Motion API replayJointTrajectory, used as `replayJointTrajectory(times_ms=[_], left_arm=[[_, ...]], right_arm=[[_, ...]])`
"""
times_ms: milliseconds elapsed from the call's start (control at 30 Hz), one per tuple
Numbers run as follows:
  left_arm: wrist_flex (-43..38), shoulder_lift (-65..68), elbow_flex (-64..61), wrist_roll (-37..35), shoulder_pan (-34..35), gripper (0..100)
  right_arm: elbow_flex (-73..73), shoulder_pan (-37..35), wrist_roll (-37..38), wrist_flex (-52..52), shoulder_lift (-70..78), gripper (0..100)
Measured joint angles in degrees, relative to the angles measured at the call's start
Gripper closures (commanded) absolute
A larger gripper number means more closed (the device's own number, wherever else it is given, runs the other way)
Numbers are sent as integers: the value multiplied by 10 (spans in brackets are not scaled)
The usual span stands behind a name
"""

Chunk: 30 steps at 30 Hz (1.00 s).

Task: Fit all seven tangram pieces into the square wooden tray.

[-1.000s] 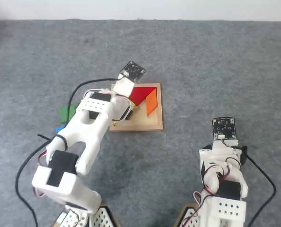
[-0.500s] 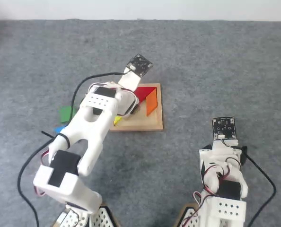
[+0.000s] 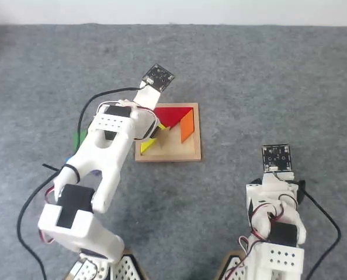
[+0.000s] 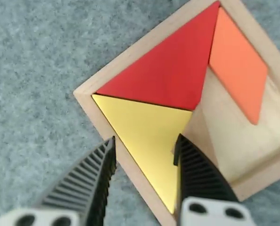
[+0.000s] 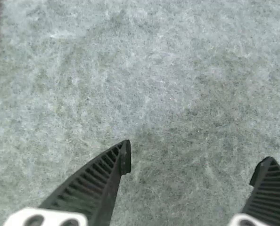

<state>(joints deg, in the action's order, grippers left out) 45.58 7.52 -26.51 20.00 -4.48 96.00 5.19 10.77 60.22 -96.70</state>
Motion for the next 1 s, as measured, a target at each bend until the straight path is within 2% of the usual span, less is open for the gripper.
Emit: replayJointTrajectory(times_ms=[200,500,1000], left_arm=[[-1,0,-10,-3,-7,809],[-1,2,-23,-33,-75,824],[-1,2,-23,-44,-35,824]], right_arm=[[0,0,0,0,0,597],[0,0,0,0,0,597],[0,0,0,0,0,597]])
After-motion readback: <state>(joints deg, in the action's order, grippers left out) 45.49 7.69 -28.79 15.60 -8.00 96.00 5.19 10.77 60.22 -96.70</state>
